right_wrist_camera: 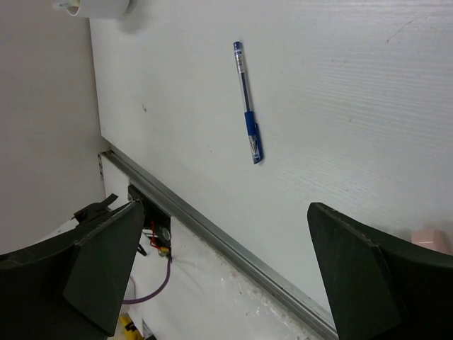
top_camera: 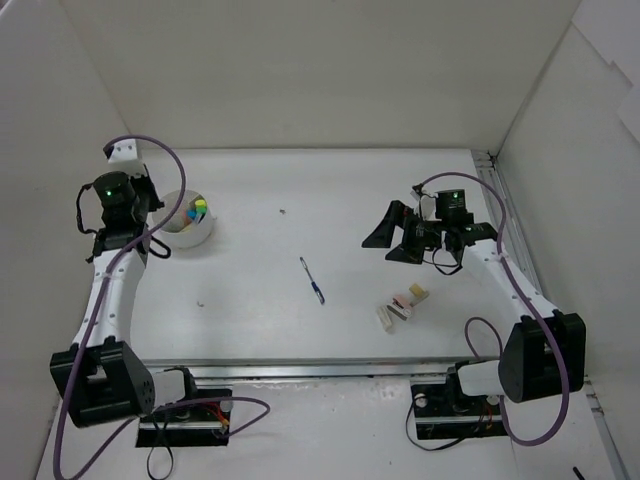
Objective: Sort the stationery into containers
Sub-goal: Place the pen in the storage box.
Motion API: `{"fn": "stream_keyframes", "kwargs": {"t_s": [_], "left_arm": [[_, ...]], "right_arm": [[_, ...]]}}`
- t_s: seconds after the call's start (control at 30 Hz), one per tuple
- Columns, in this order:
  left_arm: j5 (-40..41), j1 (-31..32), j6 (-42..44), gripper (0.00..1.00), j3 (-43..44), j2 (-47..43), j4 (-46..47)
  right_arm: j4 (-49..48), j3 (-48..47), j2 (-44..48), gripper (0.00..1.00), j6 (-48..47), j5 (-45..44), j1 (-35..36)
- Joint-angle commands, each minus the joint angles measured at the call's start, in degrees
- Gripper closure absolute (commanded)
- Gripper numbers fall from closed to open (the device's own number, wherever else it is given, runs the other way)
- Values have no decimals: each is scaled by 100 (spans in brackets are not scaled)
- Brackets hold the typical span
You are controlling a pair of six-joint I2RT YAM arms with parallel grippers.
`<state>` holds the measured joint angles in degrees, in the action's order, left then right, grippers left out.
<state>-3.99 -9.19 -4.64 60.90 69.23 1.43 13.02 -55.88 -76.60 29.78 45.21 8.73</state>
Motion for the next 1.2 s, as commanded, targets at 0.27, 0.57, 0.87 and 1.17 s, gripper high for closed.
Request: {"fn": "stream_keyframes", "kwargs": {"t_s": [0.27,0.57,0.87,1.17], "left_arm": [[-1526,-470,-115,100,932,1320,814],[-1350,-347,-300,100,729,2050,1729],[-902,-101,-423,100,748,2639,1887],[2,119,-880,80,115,2017,1817]], "right_arm": [[-9,-336,-241,2,-332,-250,-117],[-1,-152,-207,2,-350,-285,-152],[8,-11,-101,2,-368,-364,-179],[26,7,-154,2,-412,-417,-170]]}}
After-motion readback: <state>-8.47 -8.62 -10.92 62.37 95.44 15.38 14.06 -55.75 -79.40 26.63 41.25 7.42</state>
